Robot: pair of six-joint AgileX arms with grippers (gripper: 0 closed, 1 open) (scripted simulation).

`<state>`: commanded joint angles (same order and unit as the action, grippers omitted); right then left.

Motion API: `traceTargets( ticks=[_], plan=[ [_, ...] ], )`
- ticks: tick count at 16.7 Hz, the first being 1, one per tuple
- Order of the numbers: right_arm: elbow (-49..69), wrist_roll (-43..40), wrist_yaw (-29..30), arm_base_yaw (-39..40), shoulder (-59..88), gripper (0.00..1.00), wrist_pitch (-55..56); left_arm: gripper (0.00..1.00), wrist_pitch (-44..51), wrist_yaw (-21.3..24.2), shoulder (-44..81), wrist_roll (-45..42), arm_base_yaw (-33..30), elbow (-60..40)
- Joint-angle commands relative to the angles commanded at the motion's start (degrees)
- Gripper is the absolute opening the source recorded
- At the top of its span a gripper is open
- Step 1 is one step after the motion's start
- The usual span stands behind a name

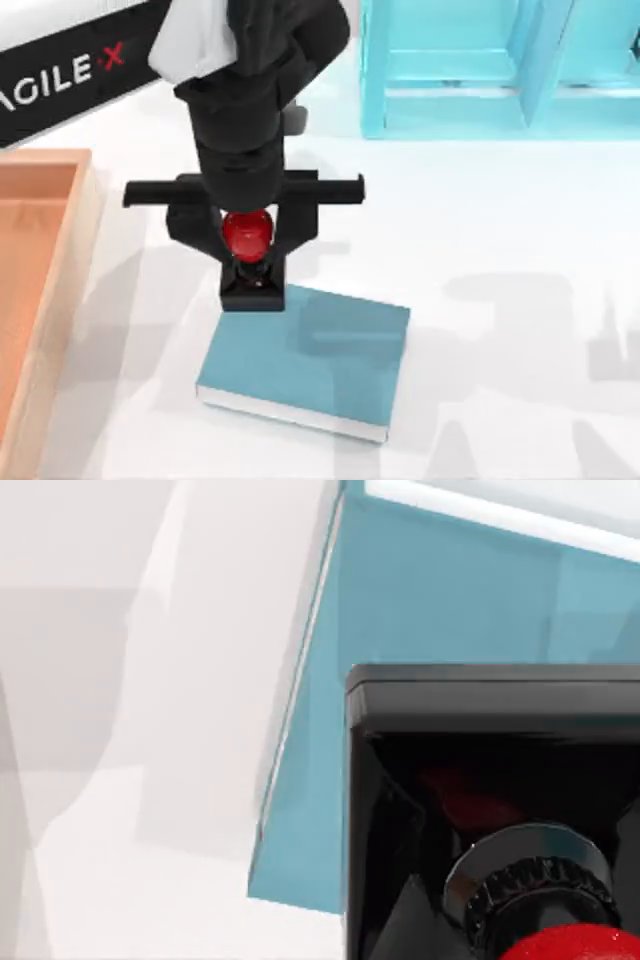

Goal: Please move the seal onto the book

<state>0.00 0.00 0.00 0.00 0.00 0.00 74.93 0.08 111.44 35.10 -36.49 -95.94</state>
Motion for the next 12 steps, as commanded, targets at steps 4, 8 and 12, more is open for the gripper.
traceTargets(
  ticks=[4,8,12],
  plan=[
    [0.0,0.0,0.0,0.0,0.0,1.0,0.0,0.0,-4.17,-0.08,0.99,6.99,-7.18,2.59],
    [0.0,0.0,0.0,0.0,0.0,1.0,0.0,0.0,-4.24,-0.06,0.79,7.13,-7.26,2.58],
    [0.0,0.0,0.0,0.0,0.0,1.0,0.0,0.0,-3.49,-0.08,0.89,7.26,-7.43,1.91]
  ],
)
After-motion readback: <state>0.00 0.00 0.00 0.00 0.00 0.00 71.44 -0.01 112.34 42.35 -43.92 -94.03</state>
